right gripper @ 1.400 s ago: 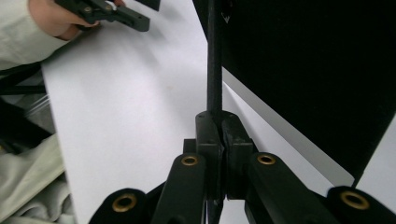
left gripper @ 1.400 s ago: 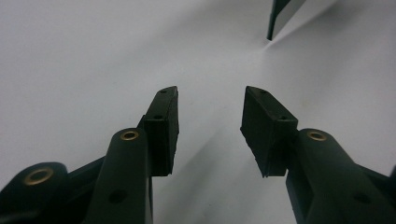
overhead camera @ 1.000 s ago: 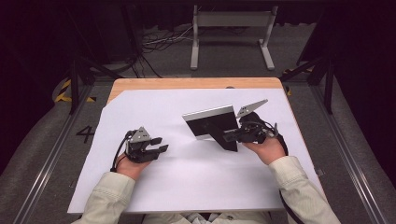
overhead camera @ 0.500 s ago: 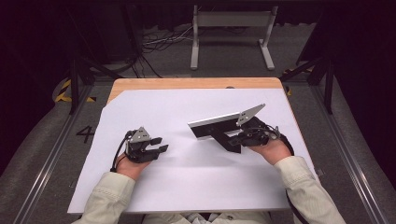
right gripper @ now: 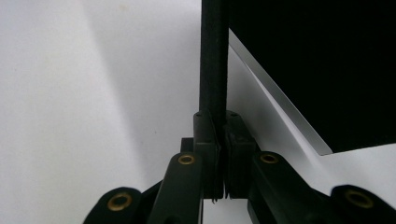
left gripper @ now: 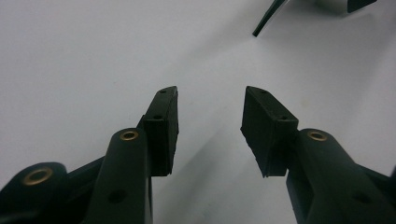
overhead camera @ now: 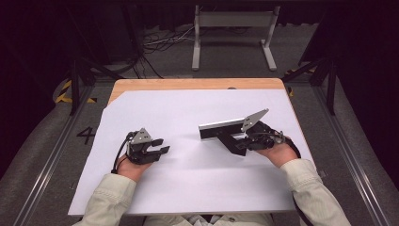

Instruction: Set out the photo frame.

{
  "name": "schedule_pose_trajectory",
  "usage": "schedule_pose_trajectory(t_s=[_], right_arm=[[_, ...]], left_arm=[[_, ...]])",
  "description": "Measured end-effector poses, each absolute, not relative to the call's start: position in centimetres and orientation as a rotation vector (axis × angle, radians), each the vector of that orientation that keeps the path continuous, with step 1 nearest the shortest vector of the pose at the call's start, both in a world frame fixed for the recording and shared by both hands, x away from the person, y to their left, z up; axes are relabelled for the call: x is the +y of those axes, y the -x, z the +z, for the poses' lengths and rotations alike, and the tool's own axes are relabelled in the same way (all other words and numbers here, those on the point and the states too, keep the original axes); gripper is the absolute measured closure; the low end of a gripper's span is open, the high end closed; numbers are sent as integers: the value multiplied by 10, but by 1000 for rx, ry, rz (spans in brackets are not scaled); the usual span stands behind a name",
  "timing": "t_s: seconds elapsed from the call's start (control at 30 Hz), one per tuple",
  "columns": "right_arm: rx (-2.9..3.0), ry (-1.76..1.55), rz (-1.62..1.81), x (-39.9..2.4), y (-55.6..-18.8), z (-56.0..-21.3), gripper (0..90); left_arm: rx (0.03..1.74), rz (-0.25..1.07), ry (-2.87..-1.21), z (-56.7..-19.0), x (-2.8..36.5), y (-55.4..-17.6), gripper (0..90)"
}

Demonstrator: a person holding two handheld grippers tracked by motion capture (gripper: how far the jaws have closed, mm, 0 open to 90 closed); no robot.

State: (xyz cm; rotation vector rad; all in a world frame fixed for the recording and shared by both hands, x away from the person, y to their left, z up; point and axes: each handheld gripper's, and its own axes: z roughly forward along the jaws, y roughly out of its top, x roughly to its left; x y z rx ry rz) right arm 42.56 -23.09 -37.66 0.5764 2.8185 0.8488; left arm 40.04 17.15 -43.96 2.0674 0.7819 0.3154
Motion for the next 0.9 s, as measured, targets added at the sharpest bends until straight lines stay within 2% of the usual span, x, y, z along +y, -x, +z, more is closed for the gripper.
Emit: schedule_pose_trajectory(t_s=[0.67,0.83,0.9], right_arm=[[2775,-611,848,-238,-424,-386,822],[2740,-656,929,-244,-420,-382,718],[2723,-659,948,-247,-417,-380,713]], left_arm=[[785,318,-2062,-440,171,-401,561],[764,354,-2066,-440,170,-401,523],[762,366,-2066,-438,169,-401,513]])
